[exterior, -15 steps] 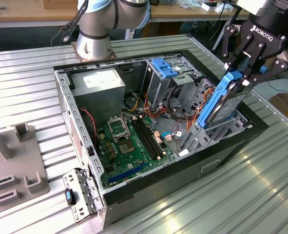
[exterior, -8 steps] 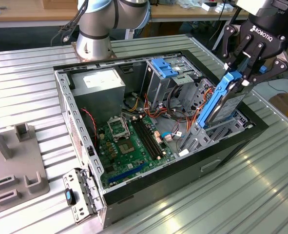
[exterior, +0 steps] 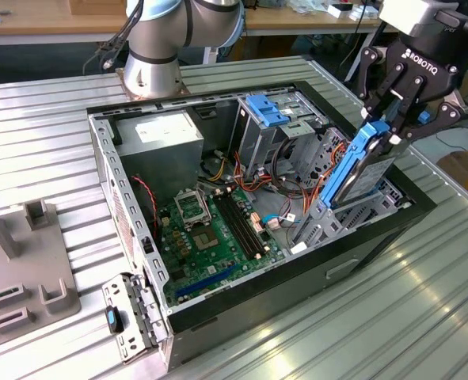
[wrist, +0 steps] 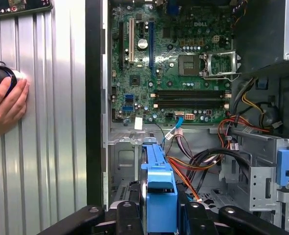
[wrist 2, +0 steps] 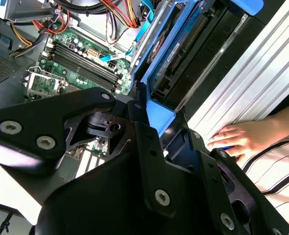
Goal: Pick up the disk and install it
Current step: 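Insert the disk into the insertion slot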
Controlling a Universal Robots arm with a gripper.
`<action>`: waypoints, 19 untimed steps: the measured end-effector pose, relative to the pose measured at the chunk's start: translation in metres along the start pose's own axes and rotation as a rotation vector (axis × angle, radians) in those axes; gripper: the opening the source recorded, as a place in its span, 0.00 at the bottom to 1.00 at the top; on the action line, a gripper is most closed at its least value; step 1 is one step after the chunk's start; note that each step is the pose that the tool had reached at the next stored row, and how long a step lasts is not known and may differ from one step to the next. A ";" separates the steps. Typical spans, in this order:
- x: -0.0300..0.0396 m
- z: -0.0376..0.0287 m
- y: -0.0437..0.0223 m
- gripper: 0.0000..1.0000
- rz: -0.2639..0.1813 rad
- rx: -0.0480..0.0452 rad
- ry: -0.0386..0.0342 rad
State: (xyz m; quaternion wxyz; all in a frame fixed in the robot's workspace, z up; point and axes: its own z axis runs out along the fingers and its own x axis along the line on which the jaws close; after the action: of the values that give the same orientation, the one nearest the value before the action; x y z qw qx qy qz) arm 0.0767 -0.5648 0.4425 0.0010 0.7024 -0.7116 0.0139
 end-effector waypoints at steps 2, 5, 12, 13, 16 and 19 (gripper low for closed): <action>0.0001 0.0200 -0.0009 0.37 0.000 0.0000 0.0001; 0.0006 0.0412 -0.0012 0.37 0.000 0.0000 0.0002; 0.0005 0.0471 -0.0012 0.37 0.000 0.0000 0.0002; 0.0005 0.0501 -0.0012 0.37 0.000 0.0000 0.0000; 0.0004 0.0573 -0.0012 0.37 0.000 0.0000 0.0002; 0.0003 0.0622 -0.0011 0.37 0.000 0.0000 0.0002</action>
State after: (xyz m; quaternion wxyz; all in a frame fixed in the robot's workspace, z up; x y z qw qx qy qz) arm 0.0789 -0.5663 0.3803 0.0010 0.7024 -0.7116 0.0140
